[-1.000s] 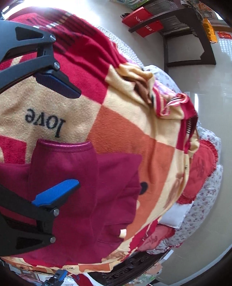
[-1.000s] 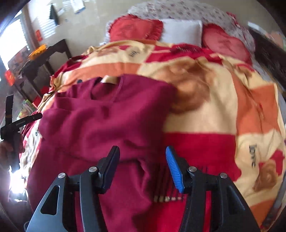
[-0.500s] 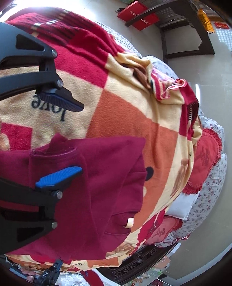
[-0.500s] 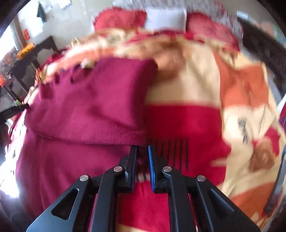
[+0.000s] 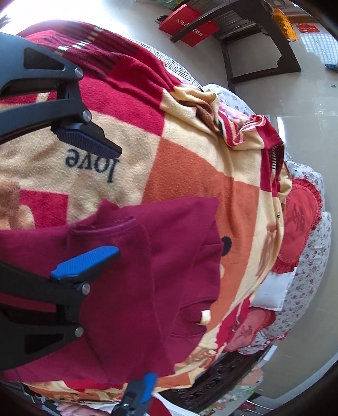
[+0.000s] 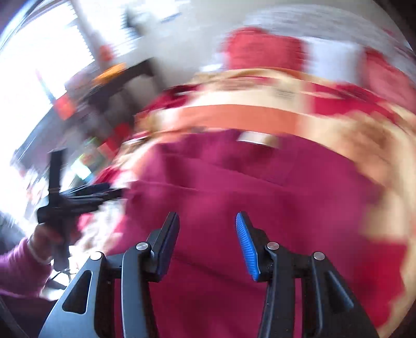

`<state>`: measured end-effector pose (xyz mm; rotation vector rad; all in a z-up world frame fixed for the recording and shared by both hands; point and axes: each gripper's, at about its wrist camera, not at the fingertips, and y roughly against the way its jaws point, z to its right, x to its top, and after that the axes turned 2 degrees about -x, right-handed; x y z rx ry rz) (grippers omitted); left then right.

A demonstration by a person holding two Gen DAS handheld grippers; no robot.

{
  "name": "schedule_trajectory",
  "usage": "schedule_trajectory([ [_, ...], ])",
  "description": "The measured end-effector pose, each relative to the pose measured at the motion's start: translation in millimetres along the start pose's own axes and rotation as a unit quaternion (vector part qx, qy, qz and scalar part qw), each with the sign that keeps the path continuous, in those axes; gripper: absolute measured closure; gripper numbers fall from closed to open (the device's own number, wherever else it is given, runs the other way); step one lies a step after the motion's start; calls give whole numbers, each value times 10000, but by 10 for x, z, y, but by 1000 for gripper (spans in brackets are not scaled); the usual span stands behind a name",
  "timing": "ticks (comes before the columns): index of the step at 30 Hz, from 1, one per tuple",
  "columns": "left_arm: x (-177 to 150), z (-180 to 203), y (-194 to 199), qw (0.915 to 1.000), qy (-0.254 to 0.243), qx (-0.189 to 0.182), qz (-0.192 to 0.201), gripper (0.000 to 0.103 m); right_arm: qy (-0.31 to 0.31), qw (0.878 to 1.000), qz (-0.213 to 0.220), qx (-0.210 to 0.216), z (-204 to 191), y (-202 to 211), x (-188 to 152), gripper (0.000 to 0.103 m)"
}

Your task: Fold small clothes

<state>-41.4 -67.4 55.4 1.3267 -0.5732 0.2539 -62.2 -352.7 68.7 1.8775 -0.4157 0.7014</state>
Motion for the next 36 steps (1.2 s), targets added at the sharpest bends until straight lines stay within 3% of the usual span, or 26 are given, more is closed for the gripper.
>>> schedule_trajectory([
  [3,-41,-58,18,10000,-52,70,-3,29,1004,9948,-72,143,-573,-520,226,76],
  [8,-53,-241,43,9999,160,52,-4,29,1676,9831,-571,477,-978,-1234,388,76],
  [9,-49,-267,50,9998,192,43,-5,29,1727,9806,-757,538,-984,-1358,391,80],
  [11,-32,-315,94,9998,210,7,31,29,1963,9734,-1072,501,-1006,-1522,344,103],
  [13,3,-344,168,9996,222,-21,149,29,2089,9739,-832,293,-1004,-1414,349,103],
  [18,163,-313,271,9987,257,-42,448,29,1368,9899,66,361,-849,-1043,641,103],
  [21,199,-272,336,9982,226,-22,548,29,1329,9871,-389,810,-952,-1240,641,103],
  [22,187,-269,353,9983,199,-39,555,28,1405,9846,-548,881,-990,-1306,616,98],
  [23,174,-276,356,9984,176,-14,537,27,1542,9818,-678,877,-1018,-1355,562,85],
  [25,163,-302,334,9986,199,46,488,27,1821,9765,-894,732,-1049,-1455,462,84],
  [28,155,-365,272,9986,396,20,351,27,1733,9749,-1219,685,-940,-1623,360,88],
  [29,153,-381,266,9984,462,-19,319,27,1718,9760,-1186,614,-909,-1620,336,103],
  [34,202,-386,327,9977,503,-10,451,27,1600,9852,-269,543,-859,-1191,553,103],
  [36,242,-380,345,9973,540,-13,489,27,1508,9867,-152,592,-859,-1148,659,103],
])
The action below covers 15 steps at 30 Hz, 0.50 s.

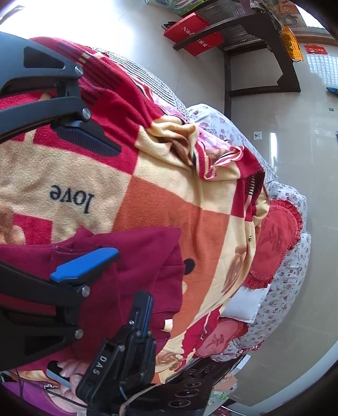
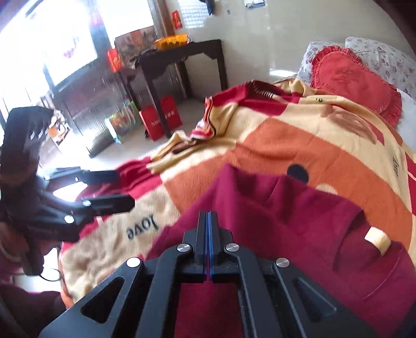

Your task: Fold small clothes

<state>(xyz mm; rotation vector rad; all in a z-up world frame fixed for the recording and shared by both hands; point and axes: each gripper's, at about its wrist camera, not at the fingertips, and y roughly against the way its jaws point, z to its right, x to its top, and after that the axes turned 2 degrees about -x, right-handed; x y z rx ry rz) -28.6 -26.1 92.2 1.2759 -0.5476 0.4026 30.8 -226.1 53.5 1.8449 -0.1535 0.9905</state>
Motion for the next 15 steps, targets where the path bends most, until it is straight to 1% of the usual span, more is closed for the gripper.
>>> schedule_trajectory([
  [2,7,8,29,10000,3,-25,46,27,69,9999,-115,79,-23,-44,31,103],
  [3,6,13,40,10000,-21,-21,56,27,110,9994,-264,190,-40,-103,16,96],
  [4,-2,15,39,10000,-57,7,46,27,178,9984,-448,306,-57,-168,-22,85],
  [5,-9,15,29,10000,-71,29,20,27,241,9971,-636,348,-69,-249,-70,79],
  [7,-31,-2,-6,10000,-31,31,-64,27,254,9947,-925,378,-53,-370,-173,79],
  [8,-40,-7,-14,10000,-10,26,-90,27,237,9938,-1033,345,-34,-424,-222,86],
  [9,-43,-13,-21,9999,13,11,-119,27,237,9939,-1055,236,-12,-434,-260,103],
  [10,-46,-16,-16,9999,19,0,-113,27,267,9950,-949,143,-8,-399,-270,103],
  [11,-42,-16,-7,10000,21,0,-91,27,266,9962,-820,137,-19,-346,-257,103],
  [12,-30,-9,5,10000,26,6,-50,27,230,9981,-552,165,-17,-209,-209,103],
  [13,-11,2,18,10000,40,-2,0,27,214,9990,-383,104,-17,-131,-166,103],
  [15,30,34,26,9999,98,-35,87,27,138,9998,-67,-158,2,-15,-48,103],
])
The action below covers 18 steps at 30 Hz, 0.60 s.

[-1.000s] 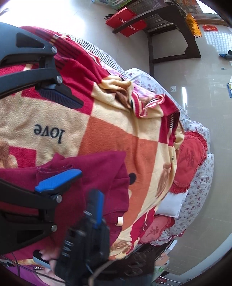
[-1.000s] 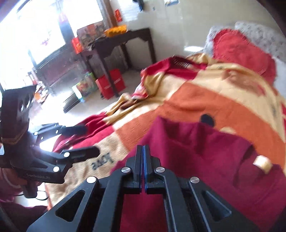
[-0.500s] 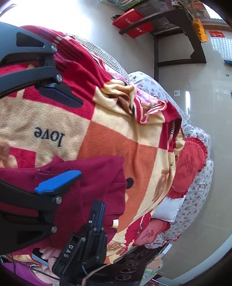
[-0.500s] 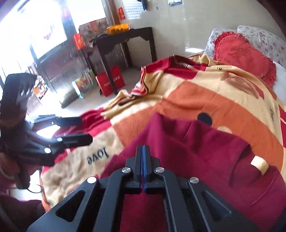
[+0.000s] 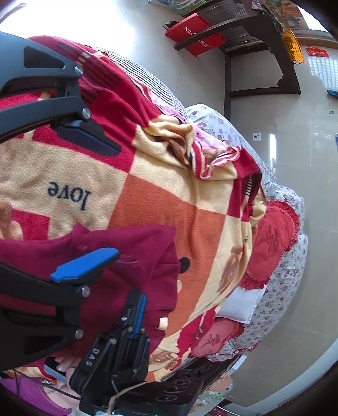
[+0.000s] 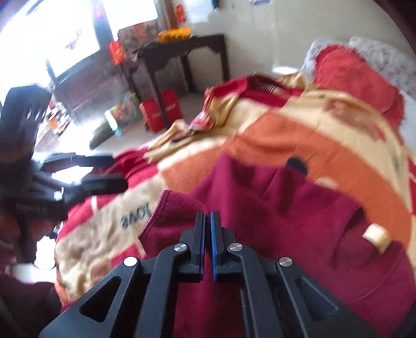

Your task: Fold small clothes

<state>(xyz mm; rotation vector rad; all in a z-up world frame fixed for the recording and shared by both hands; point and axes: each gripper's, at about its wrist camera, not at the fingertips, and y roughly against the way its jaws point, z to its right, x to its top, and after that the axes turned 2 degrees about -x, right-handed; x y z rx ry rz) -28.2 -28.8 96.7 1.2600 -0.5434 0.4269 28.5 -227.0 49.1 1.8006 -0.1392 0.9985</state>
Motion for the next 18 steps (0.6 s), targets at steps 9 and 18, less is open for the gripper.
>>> schedule_trajectory([
  [9,-12,325,-374,9993,-177,-32,-341,26,-946,9927,-152,-735,258,134,-271,90],
  [18,-122,505,-757,9973,-314,183,-643,26,-2739,8734,-489,-3997,1447,1315,-1340,63],
])
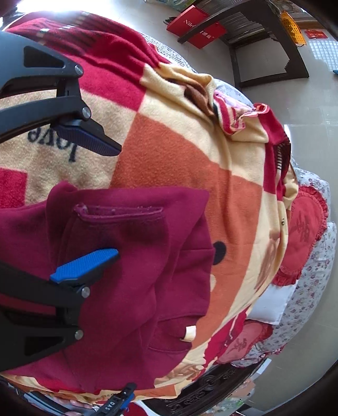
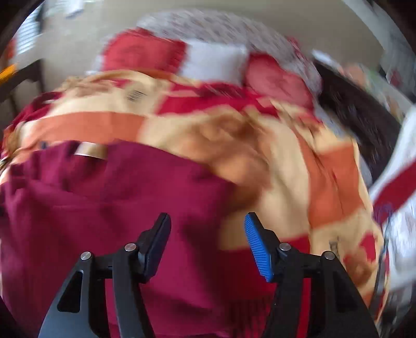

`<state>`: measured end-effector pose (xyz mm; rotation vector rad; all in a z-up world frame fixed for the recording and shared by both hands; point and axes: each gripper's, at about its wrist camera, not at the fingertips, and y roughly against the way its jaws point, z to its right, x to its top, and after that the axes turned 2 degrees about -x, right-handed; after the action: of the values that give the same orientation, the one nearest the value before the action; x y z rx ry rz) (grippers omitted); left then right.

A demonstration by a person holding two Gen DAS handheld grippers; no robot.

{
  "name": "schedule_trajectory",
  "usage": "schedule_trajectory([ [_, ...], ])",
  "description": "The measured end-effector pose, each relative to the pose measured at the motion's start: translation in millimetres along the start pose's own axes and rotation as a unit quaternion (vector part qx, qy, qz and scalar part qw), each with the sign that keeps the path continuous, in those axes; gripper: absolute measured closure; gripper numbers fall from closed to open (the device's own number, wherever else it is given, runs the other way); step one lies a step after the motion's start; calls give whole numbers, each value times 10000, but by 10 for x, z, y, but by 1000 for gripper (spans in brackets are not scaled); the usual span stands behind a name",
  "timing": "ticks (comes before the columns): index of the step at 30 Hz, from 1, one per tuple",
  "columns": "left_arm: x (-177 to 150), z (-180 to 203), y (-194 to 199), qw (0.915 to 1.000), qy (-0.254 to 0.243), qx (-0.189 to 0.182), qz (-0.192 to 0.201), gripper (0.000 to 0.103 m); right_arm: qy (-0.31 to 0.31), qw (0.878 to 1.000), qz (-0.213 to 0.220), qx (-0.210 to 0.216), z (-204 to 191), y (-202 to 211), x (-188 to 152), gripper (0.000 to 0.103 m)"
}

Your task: Fold small clothes

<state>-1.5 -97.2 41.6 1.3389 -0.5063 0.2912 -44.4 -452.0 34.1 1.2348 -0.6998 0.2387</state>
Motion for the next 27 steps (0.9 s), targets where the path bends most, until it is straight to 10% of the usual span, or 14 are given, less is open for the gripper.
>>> schedule_trajectory([
  [2,-24,46,-21,10000,-60,64,-12,26,-442,9951,-394,791,161,-181,-35,64],
  [4,-34,76,-38,9999,-69,125,-60,26,-587,9845,-514,1569,199,-257,-39,102],
  [9,-66,184,-94,9995,-218,170,-122,18,-1039,9852,39,1363,523,-86,-101,103],
  [12,-98,236,-200,9990,-291,260,-200,18,-925,9832,-537,1478,457,-425,-137,103],
  [27,-102,193,-100,9992,-271,245,-160,16,-129,9921,-618,1083,575,94,-671,94],
])
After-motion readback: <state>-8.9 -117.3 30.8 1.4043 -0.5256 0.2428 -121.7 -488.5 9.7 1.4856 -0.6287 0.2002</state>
